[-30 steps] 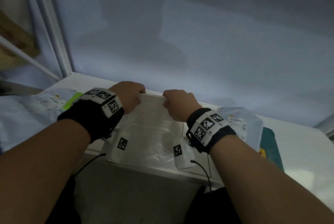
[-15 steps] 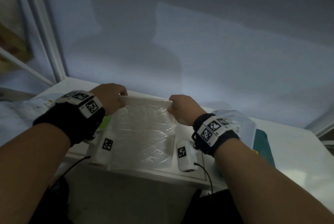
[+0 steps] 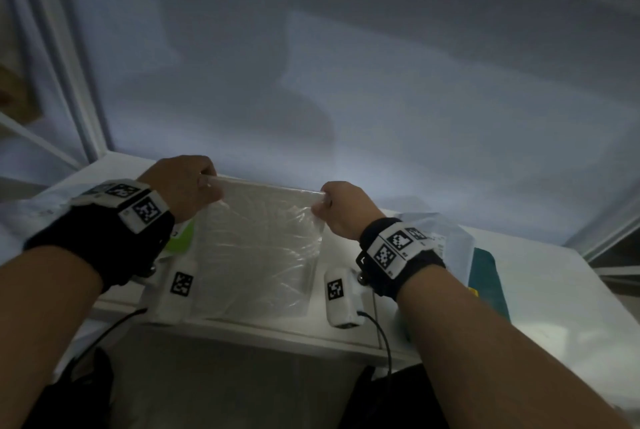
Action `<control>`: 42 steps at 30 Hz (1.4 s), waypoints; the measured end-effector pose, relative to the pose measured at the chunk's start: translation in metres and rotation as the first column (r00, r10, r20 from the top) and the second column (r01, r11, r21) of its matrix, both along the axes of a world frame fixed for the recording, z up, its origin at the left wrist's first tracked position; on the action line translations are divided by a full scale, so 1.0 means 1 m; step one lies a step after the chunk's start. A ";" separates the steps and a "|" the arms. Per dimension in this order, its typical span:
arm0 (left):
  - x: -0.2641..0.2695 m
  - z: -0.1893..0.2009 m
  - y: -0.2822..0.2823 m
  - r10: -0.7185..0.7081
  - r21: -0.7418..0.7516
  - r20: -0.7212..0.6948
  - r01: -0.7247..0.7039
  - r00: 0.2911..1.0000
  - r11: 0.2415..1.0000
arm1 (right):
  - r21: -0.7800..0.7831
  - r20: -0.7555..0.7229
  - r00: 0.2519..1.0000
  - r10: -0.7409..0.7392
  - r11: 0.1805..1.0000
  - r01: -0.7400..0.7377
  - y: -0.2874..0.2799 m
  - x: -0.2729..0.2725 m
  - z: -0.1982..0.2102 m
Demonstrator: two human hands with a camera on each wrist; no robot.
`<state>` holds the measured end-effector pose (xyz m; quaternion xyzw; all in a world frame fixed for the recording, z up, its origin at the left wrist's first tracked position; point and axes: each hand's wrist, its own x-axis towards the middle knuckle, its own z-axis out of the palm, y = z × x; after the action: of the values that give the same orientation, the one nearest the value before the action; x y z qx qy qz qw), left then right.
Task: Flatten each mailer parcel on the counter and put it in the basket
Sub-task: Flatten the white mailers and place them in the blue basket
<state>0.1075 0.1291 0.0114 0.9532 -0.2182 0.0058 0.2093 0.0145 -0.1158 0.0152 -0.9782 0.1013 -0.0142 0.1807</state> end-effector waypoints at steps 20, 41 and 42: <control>0.005 -0.004 0.002 0.020 -0.101 -0.034 -0.024 0.999 0.995 | -0.019 0.012 1.000 -0.025 0.999 0.025 -0.007 0.006 -0.001; -0.002 -0.003 0.003 0.067 0.211 -0.006 -0.065 0.998 0.975 | 0.615 0.123 0.988 -0.097 0.789 0.001 0.000 0.008 -0.008; -0.002 -0.003 0.003 0.063 0.256 0.030 -0.069 0.998 0.964 | 0.623 0.132 0.986 -0.097 0.782 -0.007 0.002 0.009 -0.008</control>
<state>0.1051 0.1319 0.0088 0.9789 -0.1874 -0.0051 0.0813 0.0237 -0.1141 0.0076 -0.8571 0.1093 -0.0612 0.4998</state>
